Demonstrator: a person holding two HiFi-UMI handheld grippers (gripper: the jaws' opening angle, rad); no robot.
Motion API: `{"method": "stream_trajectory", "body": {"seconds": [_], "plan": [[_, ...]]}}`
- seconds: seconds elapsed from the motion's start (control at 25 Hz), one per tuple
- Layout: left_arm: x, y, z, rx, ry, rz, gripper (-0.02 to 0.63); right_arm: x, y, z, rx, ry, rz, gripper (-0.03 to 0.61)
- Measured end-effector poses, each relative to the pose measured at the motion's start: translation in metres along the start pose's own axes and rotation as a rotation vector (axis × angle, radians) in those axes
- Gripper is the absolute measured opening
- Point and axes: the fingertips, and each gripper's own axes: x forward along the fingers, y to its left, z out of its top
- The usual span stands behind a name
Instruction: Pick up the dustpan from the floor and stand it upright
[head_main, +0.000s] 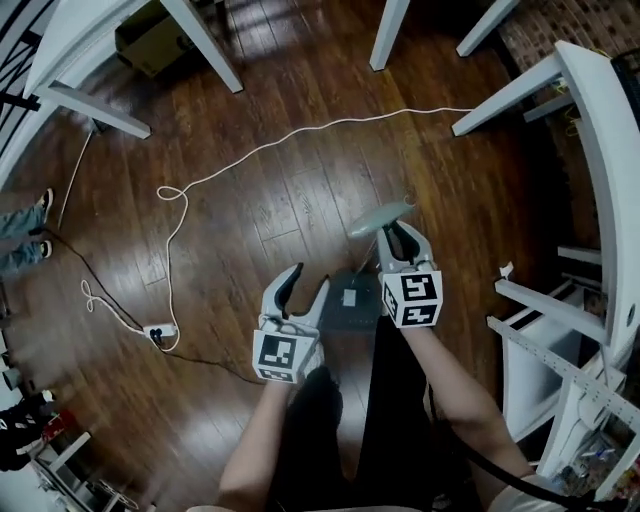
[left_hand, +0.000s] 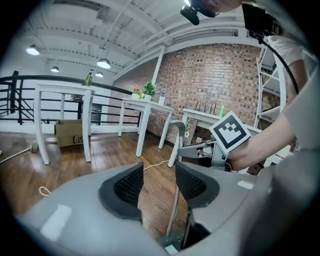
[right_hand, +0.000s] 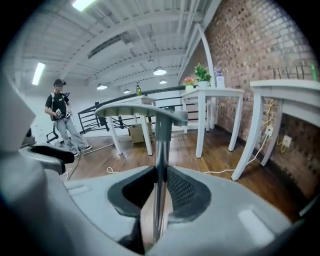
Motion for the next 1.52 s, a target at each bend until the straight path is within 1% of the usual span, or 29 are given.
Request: {"method": "stream_trajectory", "body": {"seconds": [0.08,0.16,0.32,0.4,0.6,0.72,0.8,0.88,0.96,1.0,1.08,1.16,1.24,1.32,1.4,1.52], "plan": [[-0.032,-0.005,0.0,0.009,-0.008,-0.012,0.222,-0.032,0.025,-0.002,-0.043,-0.018,-0.009,0.061],[-0.061,-0.012,-0.001,0.012,-0.011,-0.028,0.222,-0.06,0.045,-0.013,-0.057,-0.014,-0.031,0.061],[-0.111,-0.032,0.003,0.019,-0.006,-0.062,0.223,-0.113,0.063,-0.044,-0.028,0.057,-0.113,0.063],[-0.133,-0.042,0.006,0.017,-0.006,-0.066,0.223,-0.135,0.072,-0.06,-0.036,0.097,-0.125,0.063],[-0.17,-0.063,0.019,0.014,-0.008,-0.052,0.224,-0.174,0.1,-0.088,-0.098,0.201,-0.049,0.064],[-0.187,-0.077,0.03,0.036,-0.013,-0.041,0.224,-0.192,0.107,-0.097,-0.099,0.27,0.001,0.068],[-0.2,-0.088,0.039,0.053,-0.018,-0.022,0.224,-0.205,0.109,-0.102,-0.109,0.301,0.042,0.166],[-0.215,-0.1,0.049,0.066,-0.03,0.007,0.224,-0.224,0.108,-0.101,-0.106,0.296,0.068,0.181],[-0.234,-0.113,0.063,0.075,-0.053,0.051,0.224,-0.244,0.104,-0.089,-0.07,0.243,0.085,0.192],[-0.244,-0.119,0.074,0.075,-0.073,0.079,0.225,-0.254,0.103,-0.077,-0.047,0.203,0.096,0.204],[-0.268,-0.135,0.097,0.059,-0.119,0.127,0.226,-0.284,0.101,-0.044,0.004,0.119,0.114,0.243],[-0.298,-0.165,0.115,0.047,-0.144,0.14,0.232,-0.333,0.101,-0.008,0.055,0.032,0.117,0.284],[-0.325,-0.197,0.138,0.058,-0.166,0.127,0.232,-0.385,0.105,0.033,0.086,-0.067,0.116,0.312],[-0.344,-0.226,0.168,0.086,-0.204,0.094,0.235,-0.433,0.112,0.076,0.091,-0.152,0.112,0.316],[-0.355,-0.256,0.194,0.135,-0.237,0.043,0.247,-0.478,0.12,0.107,0.081,-0.21,0.094,0.316],[-0.365,-0.293,0.222,0.224,-0.277,-0.034,0.262,-0.529,0.13,0.14,0.05,-0.296,0.07,0.314]]}}
